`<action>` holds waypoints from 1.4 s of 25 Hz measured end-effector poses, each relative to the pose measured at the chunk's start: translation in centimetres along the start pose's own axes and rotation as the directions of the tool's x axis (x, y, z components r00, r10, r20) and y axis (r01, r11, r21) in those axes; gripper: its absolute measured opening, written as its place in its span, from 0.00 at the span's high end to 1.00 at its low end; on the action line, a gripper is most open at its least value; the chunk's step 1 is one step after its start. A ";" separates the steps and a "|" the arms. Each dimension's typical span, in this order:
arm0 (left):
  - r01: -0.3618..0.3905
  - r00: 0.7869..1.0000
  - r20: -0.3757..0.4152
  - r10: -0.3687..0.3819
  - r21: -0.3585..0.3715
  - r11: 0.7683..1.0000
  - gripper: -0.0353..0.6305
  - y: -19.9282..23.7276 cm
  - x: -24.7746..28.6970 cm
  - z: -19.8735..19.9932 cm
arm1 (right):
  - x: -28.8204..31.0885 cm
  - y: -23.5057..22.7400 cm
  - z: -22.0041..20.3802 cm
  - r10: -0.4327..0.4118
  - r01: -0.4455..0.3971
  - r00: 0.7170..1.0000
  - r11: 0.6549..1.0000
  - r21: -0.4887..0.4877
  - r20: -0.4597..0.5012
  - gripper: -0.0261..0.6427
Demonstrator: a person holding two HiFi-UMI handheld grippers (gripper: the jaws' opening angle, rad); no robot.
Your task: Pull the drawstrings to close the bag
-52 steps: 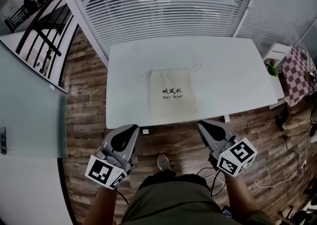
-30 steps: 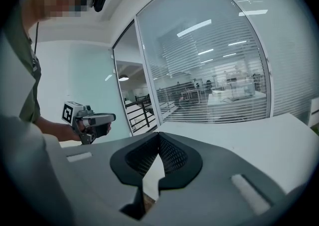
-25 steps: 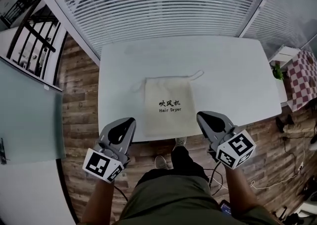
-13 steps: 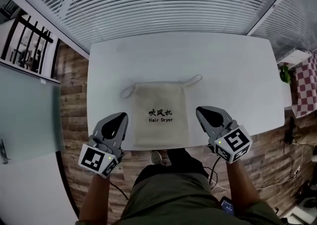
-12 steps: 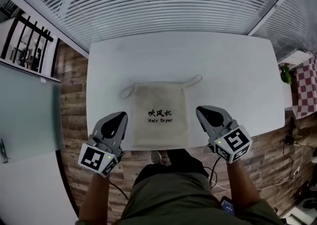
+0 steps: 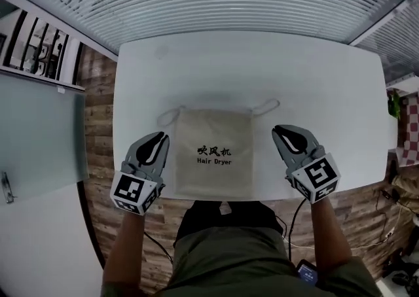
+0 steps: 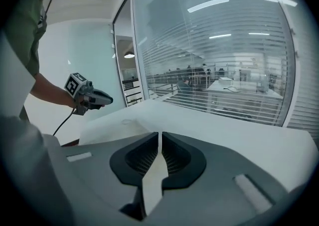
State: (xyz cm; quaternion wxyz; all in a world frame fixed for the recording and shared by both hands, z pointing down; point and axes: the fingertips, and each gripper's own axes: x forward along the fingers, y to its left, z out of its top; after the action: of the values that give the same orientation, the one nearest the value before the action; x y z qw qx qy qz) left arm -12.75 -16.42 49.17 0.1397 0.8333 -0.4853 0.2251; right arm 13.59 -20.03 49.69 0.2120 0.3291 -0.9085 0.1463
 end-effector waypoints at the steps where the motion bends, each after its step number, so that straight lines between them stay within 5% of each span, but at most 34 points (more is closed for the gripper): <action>1: -0.013 1.000 -0.022 0.013 0.001 1.000 0.93 0.8 0.5 -0.7 | 0.4 -0.6 -0.5 -0.006 0.006 1.000 1.000 0.000 -0.014 0.94; 8: -0.072 0.978 -0.196 0.077 0.034 0.997 0.86 6.9 3.8 -6.5 | 3.1 -3.2 -2.7 -0.048 0.049 0.996 0.999 0.014 -0.077 0.94; 17: 0.031 0.932 -0.361 0.007 0.101 0.994 0.81 8.7 7.9 -11.1 | 6.4 -7.9 -5.1 -0.187 0.191 0.964 0.982 0.000 -0.187 0.86; 26: 0.034 0.927 -0.375 -0.004 0.073 0.997 0.80 8.8 8.2 -11.8 | 8.6 -11.6 -9.0 -0.221 0.221 0.920 0.975 -0.037 -0.325 0.80; 35: 0.038 0.900 -0.436 -0.020 0.034 0.999 0.82 8.8 8.4 -12.0 | 8.8 -11.4 -9.3 -0.179 0.200 0.922 0.979 0.026 -0.344 0.86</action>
State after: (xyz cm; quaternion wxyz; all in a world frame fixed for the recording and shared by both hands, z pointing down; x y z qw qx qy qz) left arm -19.67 -21.58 63.91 0.2303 0.7718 -0.4245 0.4136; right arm 17.71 -29.41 63.48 0.3685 0.3915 -0.8174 0.2070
